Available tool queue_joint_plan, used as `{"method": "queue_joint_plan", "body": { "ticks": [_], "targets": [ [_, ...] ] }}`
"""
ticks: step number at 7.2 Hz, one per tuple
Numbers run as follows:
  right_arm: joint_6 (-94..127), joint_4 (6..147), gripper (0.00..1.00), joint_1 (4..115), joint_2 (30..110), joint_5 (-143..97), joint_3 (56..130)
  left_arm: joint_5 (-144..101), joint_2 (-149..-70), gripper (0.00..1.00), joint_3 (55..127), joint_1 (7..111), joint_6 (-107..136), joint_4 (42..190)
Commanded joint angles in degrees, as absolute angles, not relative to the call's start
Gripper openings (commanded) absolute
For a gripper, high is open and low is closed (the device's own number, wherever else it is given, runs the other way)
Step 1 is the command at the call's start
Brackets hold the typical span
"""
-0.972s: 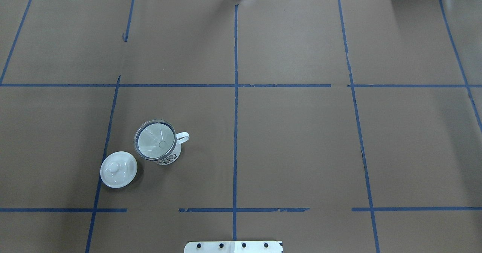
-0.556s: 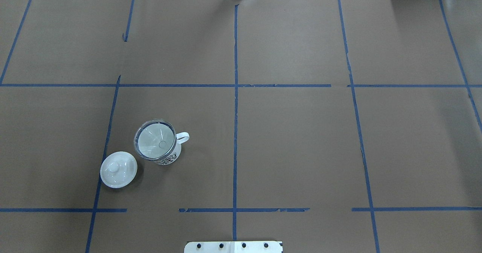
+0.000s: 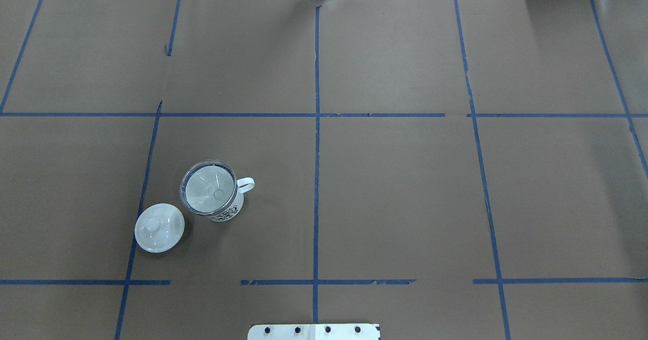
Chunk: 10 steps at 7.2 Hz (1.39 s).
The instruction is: Remove funnel from cup
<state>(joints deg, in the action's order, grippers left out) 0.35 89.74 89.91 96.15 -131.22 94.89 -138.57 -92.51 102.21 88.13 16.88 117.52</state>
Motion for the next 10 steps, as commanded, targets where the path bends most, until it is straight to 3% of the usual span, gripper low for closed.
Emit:
{"method": "queue_joint_plan", "body": {
  "ticks": [1,4,6,8,10],
  "targets": [
    [0.4,89.7,1.00,89.9,96.2,-131.2,94.9,-138.0,-91.2,1.00,101.6,77.9,26.4,136.6],
    [0.4,89.7,1.00,89.9,96.2,-131.2,94.9,-137.7,-98.2,1.00,102.7,59.3,57.8,136.1],
    [0.4,89.7,1.00,89.9,96.2,-131.2,94.9,-125.1,-102.2,1.00,106.3,46.6,69.7,131.5],
    [0.4,89.7,1.00,89.9,96.2,-131.2,94.9,-117.3,-113.1,1.00,110.8,41.8,70.2,106.0],
    [0.4,89.7,1.00,89.9,96.2,-131.2,94.9,-113.6,-118.8,1.00,110.8,36.6,74.0,94.4]
  ]
}}
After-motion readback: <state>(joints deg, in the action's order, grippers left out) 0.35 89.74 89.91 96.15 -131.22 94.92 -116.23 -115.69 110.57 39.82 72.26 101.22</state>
